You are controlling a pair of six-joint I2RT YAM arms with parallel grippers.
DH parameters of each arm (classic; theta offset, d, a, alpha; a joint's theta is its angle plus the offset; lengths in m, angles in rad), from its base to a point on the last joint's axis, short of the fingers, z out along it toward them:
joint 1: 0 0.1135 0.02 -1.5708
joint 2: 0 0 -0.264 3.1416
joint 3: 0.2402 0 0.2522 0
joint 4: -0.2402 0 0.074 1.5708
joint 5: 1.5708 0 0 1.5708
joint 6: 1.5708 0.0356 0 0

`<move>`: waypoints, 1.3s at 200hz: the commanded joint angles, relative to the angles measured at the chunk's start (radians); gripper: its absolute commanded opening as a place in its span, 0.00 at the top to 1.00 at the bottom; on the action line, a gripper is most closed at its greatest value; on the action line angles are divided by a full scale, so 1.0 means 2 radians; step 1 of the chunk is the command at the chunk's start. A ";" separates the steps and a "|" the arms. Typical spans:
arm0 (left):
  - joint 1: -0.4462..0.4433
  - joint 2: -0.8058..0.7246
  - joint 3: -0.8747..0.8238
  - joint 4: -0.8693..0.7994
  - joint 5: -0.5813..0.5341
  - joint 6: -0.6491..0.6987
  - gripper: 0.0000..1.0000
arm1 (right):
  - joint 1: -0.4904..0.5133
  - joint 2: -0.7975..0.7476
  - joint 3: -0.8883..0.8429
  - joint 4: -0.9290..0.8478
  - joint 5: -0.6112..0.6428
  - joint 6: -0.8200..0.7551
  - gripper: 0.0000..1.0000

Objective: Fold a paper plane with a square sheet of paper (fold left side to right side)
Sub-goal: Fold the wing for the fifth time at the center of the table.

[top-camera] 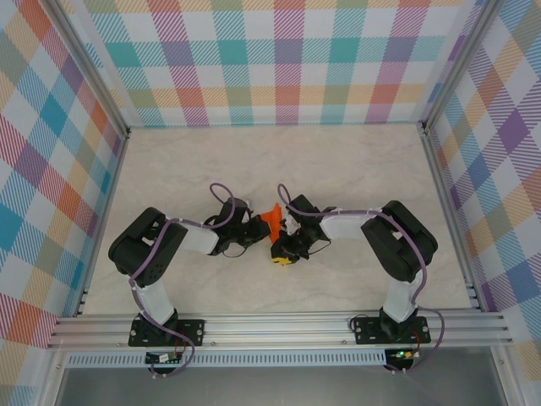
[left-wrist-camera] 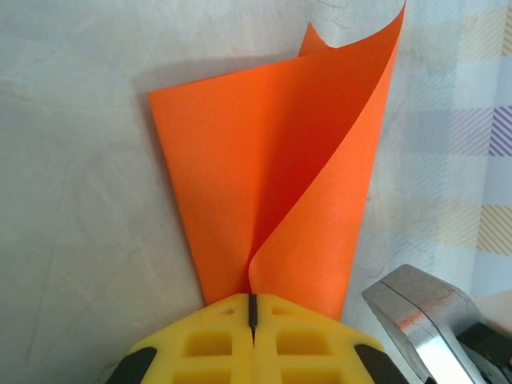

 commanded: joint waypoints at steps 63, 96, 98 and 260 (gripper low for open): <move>-0.004 0.055 0.016 -0.037 -0.046 0.007 1.00 | 0.002 0.011 -0.026 -0.009 0.014 -0.002 0.82; -0.004 0.061 0.019 -0.039 -0.046 0.004 1.00 | 0.003 -0.002 -0.054 0.000 0.012 0.002 0.82; -0.004 0.061 0.019 -0.040 -0.046 0.004 1.00 | 0.002 -0.003 -0.056 0.000 0.013 0.002 0.82; -0.008 0.059 0.016 -0.030 -0.043 0.002 1.00 | -0.071 -0.035 0.032 0.026 -0.009 -0.022 0.84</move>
